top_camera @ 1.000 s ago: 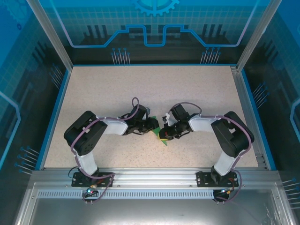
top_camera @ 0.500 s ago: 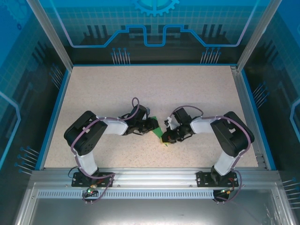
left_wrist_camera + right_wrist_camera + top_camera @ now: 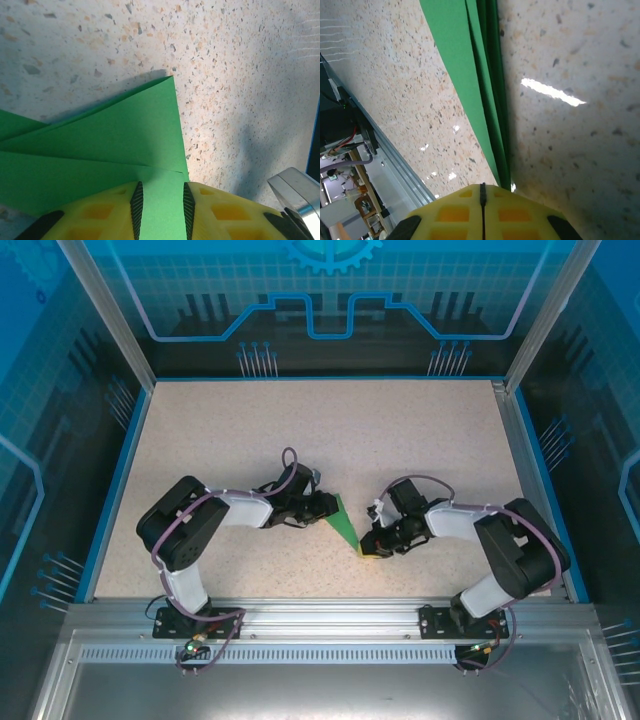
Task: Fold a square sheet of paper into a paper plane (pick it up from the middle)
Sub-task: Fold the wing for the fifth time at the center of the table.
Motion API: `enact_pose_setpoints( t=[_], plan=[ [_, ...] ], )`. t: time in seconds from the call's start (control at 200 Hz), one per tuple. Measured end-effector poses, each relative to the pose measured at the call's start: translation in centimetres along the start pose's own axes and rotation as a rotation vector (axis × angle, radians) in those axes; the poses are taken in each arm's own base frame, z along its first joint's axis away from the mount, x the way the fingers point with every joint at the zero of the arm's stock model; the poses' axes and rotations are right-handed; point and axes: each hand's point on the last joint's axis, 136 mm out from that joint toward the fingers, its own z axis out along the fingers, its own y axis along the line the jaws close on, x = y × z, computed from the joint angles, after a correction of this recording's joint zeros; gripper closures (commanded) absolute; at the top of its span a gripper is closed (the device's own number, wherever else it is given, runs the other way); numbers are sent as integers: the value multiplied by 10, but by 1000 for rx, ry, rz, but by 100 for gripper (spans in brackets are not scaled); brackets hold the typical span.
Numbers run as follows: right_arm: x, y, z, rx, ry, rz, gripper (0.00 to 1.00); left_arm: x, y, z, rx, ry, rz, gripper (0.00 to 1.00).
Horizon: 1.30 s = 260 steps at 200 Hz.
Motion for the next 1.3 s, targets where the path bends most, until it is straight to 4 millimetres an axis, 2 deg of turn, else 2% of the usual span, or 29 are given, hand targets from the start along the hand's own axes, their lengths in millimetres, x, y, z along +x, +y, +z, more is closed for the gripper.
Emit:
enact_pose_setpoints(
  t=[0.18,0.43,0.495,0.59,0.72,0.81,0.955,1.085,1.22,1.301],
  plan=[
    [17,-14,3,25,32,31,91,0,1,0,-7,5,8,67],
    [20,-16,-2,63,46,45,92,0,1,0,-15,12,12,67],
    [19,-9,-11,61,17,25,89,0,0,0,-17,13,18,67],
    [9,12,-23,17,-39,-23,88,0,0,0,-22,18,21,67],
    [-9,25,-23,-15,-60,-37,89,1,0,1,-27,25,21,67],
    [-15,18,-14,-3,-40,-10,90,1,0,1,-28,26,21,67],
    [-9,-8,6,50,24,60,92,1,0,1,-28,25,21,67],
    [-9,-9,6,54,17,49,90,0,0,1,-29,26,20,66],
    [-4,-8,-1,63,-14,23,89,0,-2,1,-30,28,21,61],
    [-6,-4,-16,94,-76,-12,85,-1,-4,-2,-46,31,24,46]
  ],
)
